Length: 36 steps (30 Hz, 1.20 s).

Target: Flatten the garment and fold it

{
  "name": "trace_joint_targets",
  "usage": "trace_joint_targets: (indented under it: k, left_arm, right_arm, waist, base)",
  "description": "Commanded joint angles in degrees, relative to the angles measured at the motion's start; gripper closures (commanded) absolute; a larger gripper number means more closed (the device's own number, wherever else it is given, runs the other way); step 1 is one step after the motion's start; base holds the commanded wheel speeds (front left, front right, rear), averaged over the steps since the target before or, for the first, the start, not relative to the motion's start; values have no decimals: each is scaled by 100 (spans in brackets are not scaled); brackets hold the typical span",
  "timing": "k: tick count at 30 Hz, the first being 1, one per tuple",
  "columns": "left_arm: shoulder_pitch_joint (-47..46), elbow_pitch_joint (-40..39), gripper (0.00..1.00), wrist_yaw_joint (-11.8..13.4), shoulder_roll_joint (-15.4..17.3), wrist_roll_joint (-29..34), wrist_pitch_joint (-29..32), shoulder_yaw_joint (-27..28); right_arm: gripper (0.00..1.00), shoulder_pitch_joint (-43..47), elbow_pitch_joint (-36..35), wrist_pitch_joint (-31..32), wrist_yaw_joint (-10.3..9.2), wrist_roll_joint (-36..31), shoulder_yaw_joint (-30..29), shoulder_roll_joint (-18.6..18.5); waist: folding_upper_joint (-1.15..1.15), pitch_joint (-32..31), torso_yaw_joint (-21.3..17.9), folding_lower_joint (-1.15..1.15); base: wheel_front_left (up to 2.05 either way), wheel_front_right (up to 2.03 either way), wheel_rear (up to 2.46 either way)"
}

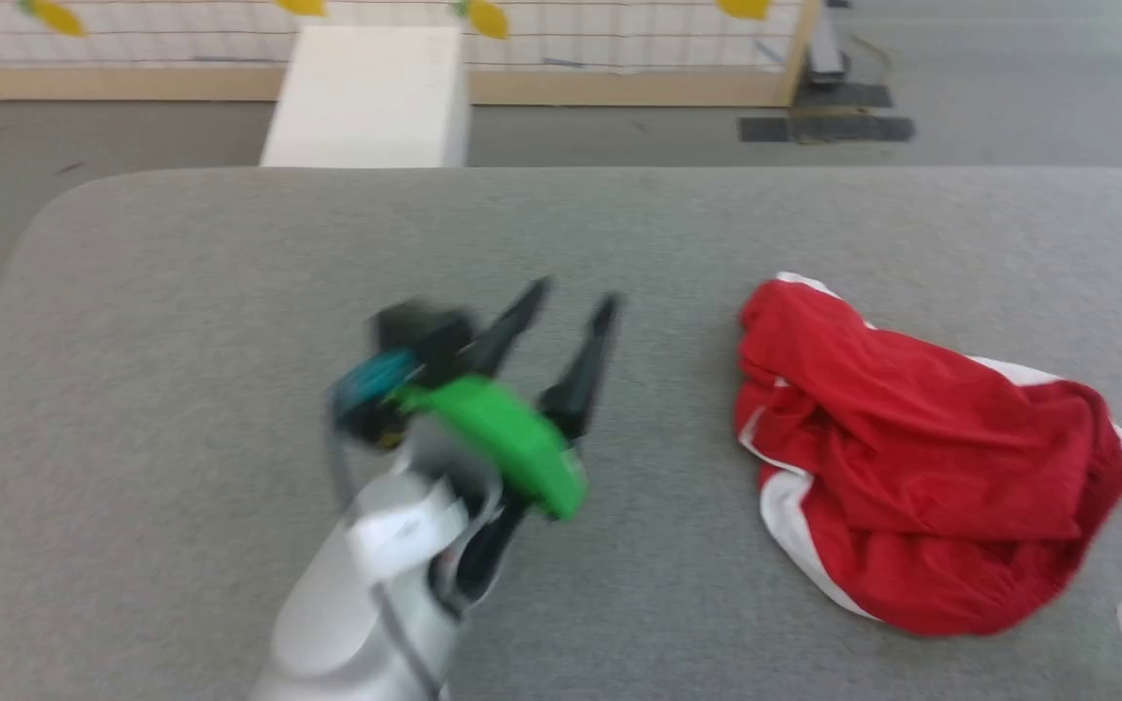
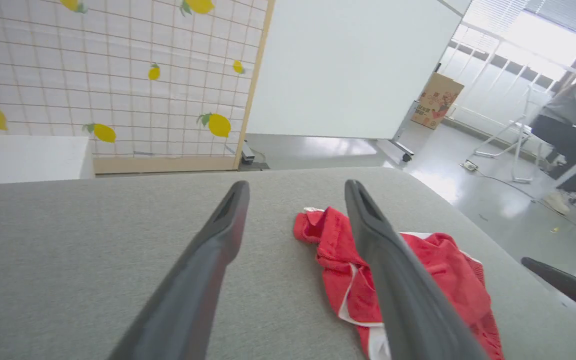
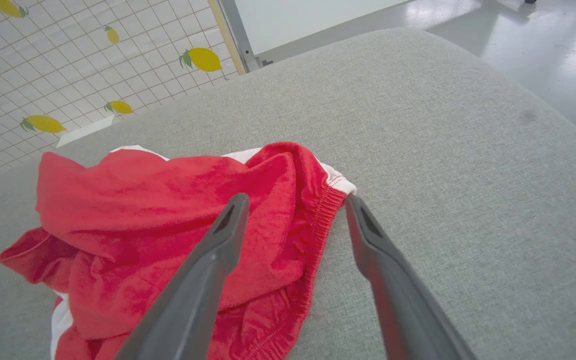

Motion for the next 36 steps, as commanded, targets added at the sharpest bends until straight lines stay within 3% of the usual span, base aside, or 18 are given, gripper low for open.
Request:
trace_joint_targets:
  k: [1, 7, 12, 21, 22, 23, 24, 31, 36]
  left_arm:
    - [-316, 130, 0, 48, -12, -166, 199, -211]
    - [-1383, 924, 0, 348, -13, -713, 1509, -1316]
    - [-1954, 1670, 0, 522, -13, -750, 2456, -2050]
    - [-2281, 2283, 0, 642, -13, -940, 2672, -2505]
    - [-2296, 2283, 52, 630, -13, -996, 2614, -2531]
    - [-2299, 2272, 70, 621, -13, -1059, 2536, -2532]
    - [-2301, 2274, 100, 607, -13, -1137, 2475, -2550]
    - [-2289, 2220, 100, 536, -13, -1679, 2108, -2514]
    - [-1877, 2015, 100, 629, 148, -2110, 1502, -1945]
  right_arm:
    - [0, 14, -43, -11, -8, 58, 57, -4]
    - [0, -21, -9, -85, -8, 172, 206, -4]
    - [0, -25, 98, -212, -8, 253, 244, -4]
    - [0, -96, 232, -389, -8, 311, 306, -4]
    - [0, -104, 239, -399, -8, 301, 302, -4]
    - [0, -113, 241, -405, -8, 292, 305, -4]
    - [0, -125, 242, -410, -8, 279, 312, -4]
    - [0, -137, 200, -393, -8, 207, 296, -4]
    - [0, -67, 115, -327, -8, 145, 254, -4]
  waist:
    - [0, 163, -399, 0]
    - [0, 418, -858, 0]
    - [0, 600, -1100, 0]
    - [0, 766, -1214, 0]
    - [0, 770, -1195, 0]
    - [0, 771, -1179, 0]
    - [0, 766, -1156, 0]
    - [0, 660, -888, 0]
    - [0, 493, -578, 0]
  base:
    - [0, 0, 0]
    - [0, 0, 0]
    - [0, 0, 0]
    - [0, 0, 0]
    - [0, 0, 0]
    - [0, 0, 0]
    - [0, 0, 0]
    - [0, 0, 0]
    - [0, 0, 0]
